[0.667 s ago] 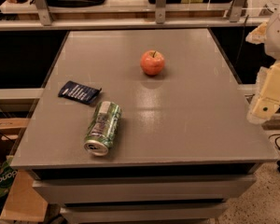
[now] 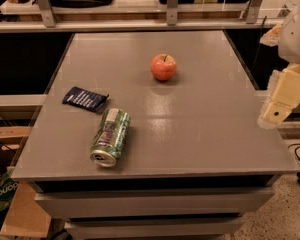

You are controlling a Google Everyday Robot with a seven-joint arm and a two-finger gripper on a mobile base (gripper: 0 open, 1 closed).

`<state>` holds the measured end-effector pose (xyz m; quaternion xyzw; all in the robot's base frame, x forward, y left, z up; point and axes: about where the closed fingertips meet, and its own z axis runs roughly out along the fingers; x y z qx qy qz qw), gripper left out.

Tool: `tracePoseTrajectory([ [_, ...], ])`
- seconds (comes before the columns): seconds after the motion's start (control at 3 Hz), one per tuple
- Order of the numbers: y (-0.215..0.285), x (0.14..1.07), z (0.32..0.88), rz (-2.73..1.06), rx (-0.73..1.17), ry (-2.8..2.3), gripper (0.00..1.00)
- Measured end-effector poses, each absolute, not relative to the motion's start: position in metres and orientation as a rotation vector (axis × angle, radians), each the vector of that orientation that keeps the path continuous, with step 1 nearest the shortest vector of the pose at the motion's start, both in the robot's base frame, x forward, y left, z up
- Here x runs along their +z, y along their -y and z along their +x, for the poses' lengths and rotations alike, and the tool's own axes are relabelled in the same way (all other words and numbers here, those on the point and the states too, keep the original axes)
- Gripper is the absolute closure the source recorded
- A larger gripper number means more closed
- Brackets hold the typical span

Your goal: Pick apple

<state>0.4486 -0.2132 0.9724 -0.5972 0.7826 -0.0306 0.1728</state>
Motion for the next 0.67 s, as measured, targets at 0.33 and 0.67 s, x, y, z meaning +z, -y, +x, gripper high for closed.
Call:
tracePoseTrajectory([
  [0.33, 0.208, 0.962, 0.47, -1.661, -0.06, -2.208, 0.0],
  [0.67, 0.204, 0.95, 0.494, -1.627, -0.037, -2.204, 0.0],
])
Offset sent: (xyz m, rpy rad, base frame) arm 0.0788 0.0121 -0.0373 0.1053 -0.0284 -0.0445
